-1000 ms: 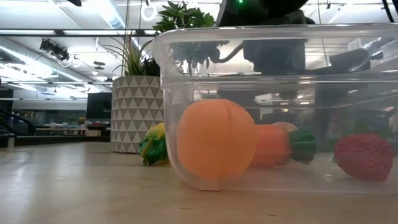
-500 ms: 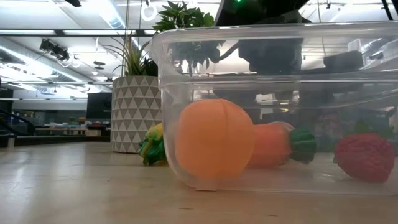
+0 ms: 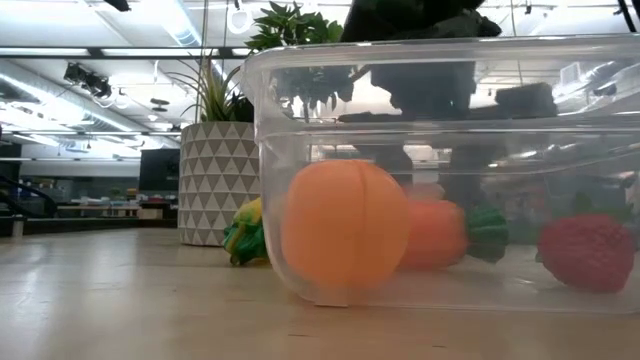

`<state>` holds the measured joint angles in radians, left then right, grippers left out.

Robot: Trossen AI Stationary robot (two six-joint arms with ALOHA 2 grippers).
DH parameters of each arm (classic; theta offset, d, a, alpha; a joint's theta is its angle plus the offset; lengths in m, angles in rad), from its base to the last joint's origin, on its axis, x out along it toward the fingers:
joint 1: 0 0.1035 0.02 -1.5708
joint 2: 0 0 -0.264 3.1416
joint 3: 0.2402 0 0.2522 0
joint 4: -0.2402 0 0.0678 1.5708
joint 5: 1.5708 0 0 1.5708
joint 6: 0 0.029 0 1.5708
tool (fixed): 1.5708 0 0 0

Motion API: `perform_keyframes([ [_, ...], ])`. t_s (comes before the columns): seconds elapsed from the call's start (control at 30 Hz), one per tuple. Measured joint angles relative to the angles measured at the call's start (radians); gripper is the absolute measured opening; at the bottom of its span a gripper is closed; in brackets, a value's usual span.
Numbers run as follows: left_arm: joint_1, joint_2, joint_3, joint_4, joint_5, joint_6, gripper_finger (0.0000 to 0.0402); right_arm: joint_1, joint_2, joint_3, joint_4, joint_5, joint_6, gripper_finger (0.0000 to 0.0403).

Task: Pick and placing Produce into tupperware
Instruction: Put the peach in the transparent bin

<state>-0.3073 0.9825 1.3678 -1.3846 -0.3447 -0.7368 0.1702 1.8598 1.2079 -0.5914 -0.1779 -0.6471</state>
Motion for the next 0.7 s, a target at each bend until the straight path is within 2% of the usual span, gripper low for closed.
perform_keyframes([
  [0.17,0.0,0.0,0.0,-0.005,0.0,0.003,0.0169,-0.017,-0.023,0.06,-0.068,0.047,0.074,0.0238],
  [0.37,0.0,0.0,0.0,-0.005,-0.002,0.024,0.0169,-0.001,-0.056,0.218,-0.184,0.051,0.172,0.0239],
  [0.53,0.0,0.0,0.0,-0.007,-0.003,0.026,0.0169,0.043,-0.088,0.356,-0.235,0.049,0.247,0.0239],
  [0.7,0.0,0.0,0.0,-0.009,-0.003,0.026,0.0169,0.13,-0.091,0.469,-0.239,0.002,0.356,0.0239],
])
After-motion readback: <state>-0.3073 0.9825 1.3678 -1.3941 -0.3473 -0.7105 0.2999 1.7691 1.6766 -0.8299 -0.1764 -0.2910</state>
